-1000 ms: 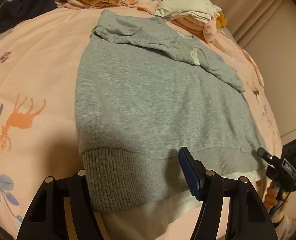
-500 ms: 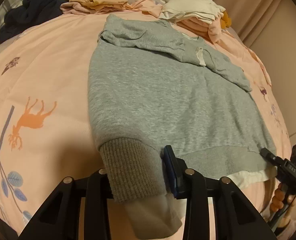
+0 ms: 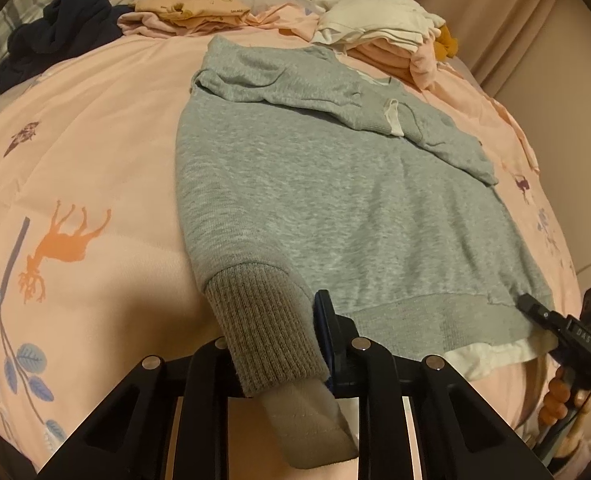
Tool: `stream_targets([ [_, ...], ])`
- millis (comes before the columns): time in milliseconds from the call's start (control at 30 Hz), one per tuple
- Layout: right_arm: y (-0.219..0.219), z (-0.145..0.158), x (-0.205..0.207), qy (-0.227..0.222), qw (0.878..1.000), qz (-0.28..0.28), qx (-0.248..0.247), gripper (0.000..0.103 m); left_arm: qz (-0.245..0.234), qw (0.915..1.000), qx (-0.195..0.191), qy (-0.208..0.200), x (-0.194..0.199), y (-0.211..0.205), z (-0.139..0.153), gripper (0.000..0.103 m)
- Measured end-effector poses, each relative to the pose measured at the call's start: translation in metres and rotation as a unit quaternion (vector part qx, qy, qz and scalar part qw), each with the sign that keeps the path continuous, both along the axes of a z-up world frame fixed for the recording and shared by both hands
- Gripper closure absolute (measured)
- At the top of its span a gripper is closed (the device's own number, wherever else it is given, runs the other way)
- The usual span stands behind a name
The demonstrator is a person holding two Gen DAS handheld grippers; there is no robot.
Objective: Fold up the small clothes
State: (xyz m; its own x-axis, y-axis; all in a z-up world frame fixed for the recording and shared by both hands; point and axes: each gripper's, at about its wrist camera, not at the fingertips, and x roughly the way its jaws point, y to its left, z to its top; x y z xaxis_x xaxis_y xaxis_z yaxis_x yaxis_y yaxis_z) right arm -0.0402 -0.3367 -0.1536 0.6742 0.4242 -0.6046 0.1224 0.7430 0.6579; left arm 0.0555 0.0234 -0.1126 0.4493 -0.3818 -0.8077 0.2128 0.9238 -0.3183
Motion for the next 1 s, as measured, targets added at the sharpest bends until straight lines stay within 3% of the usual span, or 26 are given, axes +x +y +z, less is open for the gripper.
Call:
stream_targets([
  [533, 0.002, 0.011, -0.003, -0.024, 1.0, 0.0, 0.018, 0.085, 0.002, 0.9991, -0.041, -0.006, 0.002, 0.005, 0.014, 0.088],
  [1000, 0.002, 0.012, -0.003, -0.027, 0.999, 0.0, 0.02, 0.086, 0.004, 0.9989, -0.046, -0.006, 0.002, 0.006, 0.015, 0.088],
])
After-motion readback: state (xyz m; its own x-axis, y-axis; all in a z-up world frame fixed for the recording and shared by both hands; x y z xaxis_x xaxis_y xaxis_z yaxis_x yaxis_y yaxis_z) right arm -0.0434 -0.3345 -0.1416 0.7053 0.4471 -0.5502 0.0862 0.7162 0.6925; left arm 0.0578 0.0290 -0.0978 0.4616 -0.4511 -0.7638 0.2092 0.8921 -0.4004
